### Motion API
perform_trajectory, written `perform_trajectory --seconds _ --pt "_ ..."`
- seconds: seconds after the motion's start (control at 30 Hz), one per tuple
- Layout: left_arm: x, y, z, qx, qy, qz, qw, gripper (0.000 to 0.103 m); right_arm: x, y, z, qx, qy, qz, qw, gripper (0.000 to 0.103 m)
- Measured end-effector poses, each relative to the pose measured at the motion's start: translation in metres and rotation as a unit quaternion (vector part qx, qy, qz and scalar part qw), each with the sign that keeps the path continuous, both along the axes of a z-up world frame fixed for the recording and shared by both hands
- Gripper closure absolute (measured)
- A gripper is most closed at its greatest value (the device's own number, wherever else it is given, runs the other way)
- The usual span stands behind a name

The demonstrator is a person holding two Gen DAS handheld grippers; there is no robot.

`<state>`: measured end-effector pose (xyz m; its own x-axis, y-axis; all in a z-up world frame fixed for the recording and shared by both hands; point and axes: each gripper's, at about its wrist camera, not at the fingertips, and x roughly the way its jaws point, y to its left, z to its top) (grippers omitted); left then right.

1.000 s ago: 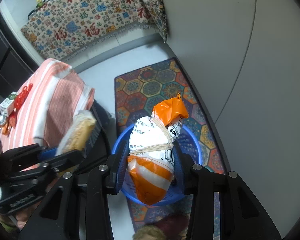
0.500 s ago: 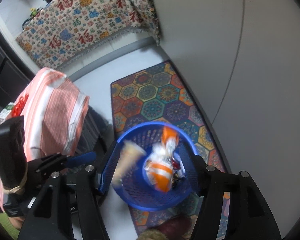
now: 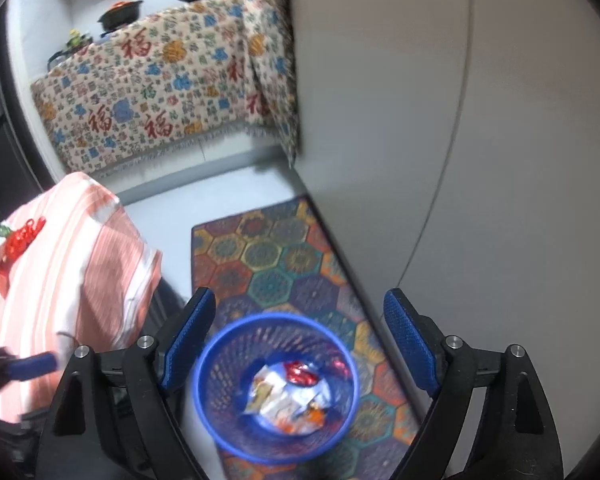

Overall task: Collect trash
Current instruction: 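Move both tools back over the table toward the remaining trash, then grasp the green snack bag with the left tool while the right tool grasps the long red wrapper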

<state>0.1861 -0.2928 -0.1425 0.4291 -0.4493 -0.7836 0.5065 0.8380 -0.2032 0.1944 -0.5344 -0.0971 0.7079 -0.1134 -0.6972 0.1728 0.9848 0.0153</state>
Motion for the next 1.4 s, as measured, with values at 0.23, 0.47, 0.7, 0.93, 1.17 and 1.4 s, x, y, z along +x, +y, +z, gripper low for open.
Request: perform_trajectory --seconds 0.23,0.47,0.7,0.93,1.17,1.4 --pt "-0.023 0.129 -0.002 0.061 -0.013 0.118 0.9910 0.041 0.010 0.092 0.018 -0.035 -0.028 0.087 0.995 0.011" --pt "-0.030 0.247 -0.003 0.102 -0.019 0.236 0.9662 0.041 0.010 0.245 0.009 0.041 -0.010 0.244 0.969 0.009" --pt "-0.020 0.325 -0.009 0.115 -0.019 0.293 0.9489 0.032 -0.003 0.366 -0.035 -0.009 0.046 0.368 0.929 0.009" --pt "-0.001 0.357 -0.015 0.106 -0.025 0.291 0.9504 0.014 0.011 0.401 -0.065 -0.023 0.077 0.378 0.922 0.009" --pt "0.059 0.385 -0.018 0.109 -0.018 0.249 0.9621 0.000 0.011 0.402 -0.067 -0.011 0.087 0.373 0.924 0.001" --pt "0.110 0.409 -0.022 0.108 -0.021 0.248 0.9624 0.000 0.009 0.402 -0.065 -0.013 0.087 0.374 0.923 0.000"
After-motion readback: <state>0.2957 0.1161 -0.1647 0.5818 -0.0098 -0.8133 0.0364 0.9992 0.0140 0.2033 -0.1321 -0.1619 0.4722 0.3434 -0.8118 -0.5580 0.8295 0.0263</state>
